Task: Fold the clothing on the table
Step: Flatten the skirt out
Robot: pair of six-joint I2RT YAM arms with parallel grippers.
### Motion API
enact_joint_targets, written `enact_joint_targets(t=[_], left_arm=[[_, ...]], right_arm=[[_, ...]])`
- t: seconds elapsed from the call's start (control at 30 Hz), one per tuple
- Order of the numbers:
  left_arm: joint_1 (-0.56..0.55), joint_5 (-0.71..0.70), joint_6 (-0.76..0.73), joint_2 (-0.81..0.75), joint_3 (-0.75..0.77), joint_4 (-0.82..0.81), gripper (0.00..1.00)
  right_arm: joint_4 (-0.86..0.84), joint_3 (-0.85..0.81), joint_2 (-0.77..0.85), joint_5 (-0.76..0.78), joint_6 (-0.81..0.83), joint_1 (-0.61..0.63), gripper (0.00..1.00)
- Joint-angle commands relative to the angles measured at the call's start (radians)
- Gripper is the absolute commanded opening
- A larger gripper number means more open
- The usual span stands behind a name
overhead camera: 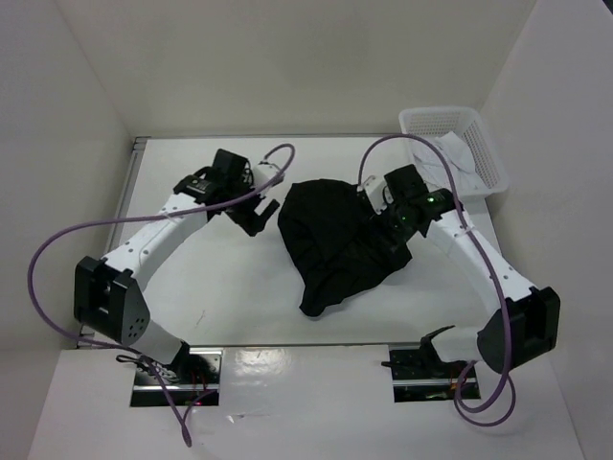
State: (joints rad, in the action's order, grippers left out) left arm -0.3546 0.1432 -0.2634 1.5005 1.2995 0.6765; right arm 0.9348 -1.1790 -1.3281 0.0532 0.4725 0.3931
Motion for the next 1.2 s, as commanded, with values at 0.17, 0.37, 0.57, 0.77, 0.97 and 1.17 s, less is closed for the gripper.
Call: enact_joint_targets(t=[0.17, 0.37, 0.57, 0.77, 0.97, 1.17], left_arm=[[-0.267, -0.24, -0.2, 0.199, 0.153, -0.271, 1.0], [-0.356, -0.26, -0.315, 0.377, 0.269, -0.377, 1.0], [-0.356, -0.191, -0.369, 0.527, 0.444, -0.367, 0.98], [-0.383, -0.044, -0.439, 0.601, 0.57, -0.253, 0.97], [-0.414, 0.123, -0.63, 0.589, 0.581, -0.041, 0.97], [-0.414, 0.277, -0.781, 0.589, 0.59, 0.058, 0.95]], right_arm=[[-0.031, -0.002, 0.185, -0.078, -0.066, -0.344, 0.84], [-0.042, 0.035, 0.286, -0.213, -0.089, -0.545, 0.88], [-0.042, 0.035, 0.326, -0.312, -0.078, -0.691, 0.88], [-0.031, 0.035, 0.348, -0.355, -0.078, -0.758, 0.91], [-0.022, 0.035, 0.348, -0.355, -0.078, -0.767, 0.93], [-0.031, 0.044, 0.357, -0.407, -0.087, -0.796, 0.93]])
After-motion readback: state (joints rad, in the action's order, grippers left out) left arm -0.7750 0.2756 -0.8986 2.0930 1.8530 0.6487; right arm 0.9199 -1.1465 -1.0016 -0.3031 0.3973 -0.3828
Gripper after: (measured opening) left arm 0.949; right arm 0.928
